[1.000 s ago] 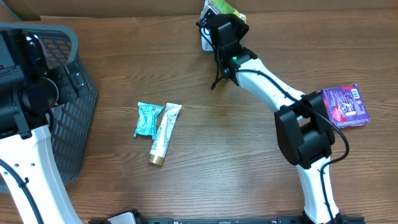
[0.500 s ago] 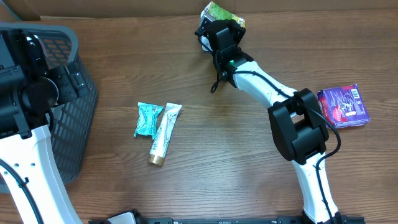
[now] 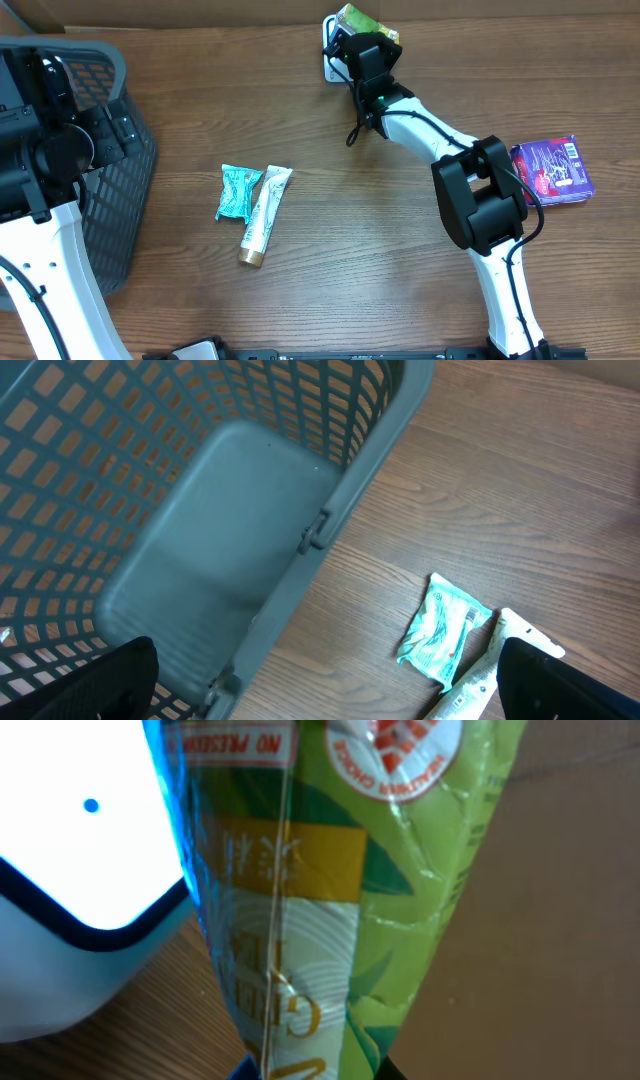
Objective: Scan the item barcode
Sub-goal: 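Hold the green pouch against the scanner face, then carry the green pouch right toward the purple package and lower it, then move the right gripper left to the white-and-gold tube, then grasp the white tube with the right gripper and lift it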
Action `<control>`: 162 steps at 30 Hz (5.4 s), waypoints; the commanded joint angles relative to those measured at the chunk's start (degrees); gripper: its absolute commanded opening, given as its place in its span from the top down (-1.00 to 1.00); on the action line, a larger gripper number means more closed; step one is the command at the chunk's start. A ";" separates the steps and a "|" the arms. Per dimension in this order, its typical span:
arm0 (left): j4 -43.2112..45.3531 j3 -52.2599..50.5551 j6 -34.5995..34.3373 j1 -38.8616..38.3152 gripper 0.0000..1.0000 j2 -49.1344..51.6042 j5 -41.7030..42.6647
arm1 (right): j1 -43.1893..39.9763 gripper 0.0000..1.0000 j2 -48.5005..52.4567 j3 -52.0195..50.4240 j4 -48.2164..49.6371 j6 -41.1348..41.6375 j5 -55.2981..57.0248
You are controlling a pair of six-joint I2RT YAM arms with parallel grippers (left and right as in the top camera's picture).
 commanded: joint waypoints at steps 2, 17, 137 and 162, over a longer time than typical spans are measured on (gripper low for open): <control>0.15 1.05 -0.74 0.15 -0.99 0.09 0.68 | -0.52 0.93 -1.18 1.31 1.70 1.44 -0.15; 0.15 1.03 -0.74 0.15 -0.99 0.09 0.66 | 3.87 0.93 -11.13 1.33 -8.39 10.78 -0.31; 0.15 1.05 -0.74 0.15 -0.99 0.11 0.66 | 12.57 0.93 -17.86 -32.87 -15.85 110.79 -57.70; 0.15 1.05 -0.74 0.15 -0.99 0.17 0.66 | 8.24 0.93 -31.85 -33.75 -43.01 117.94 -41.92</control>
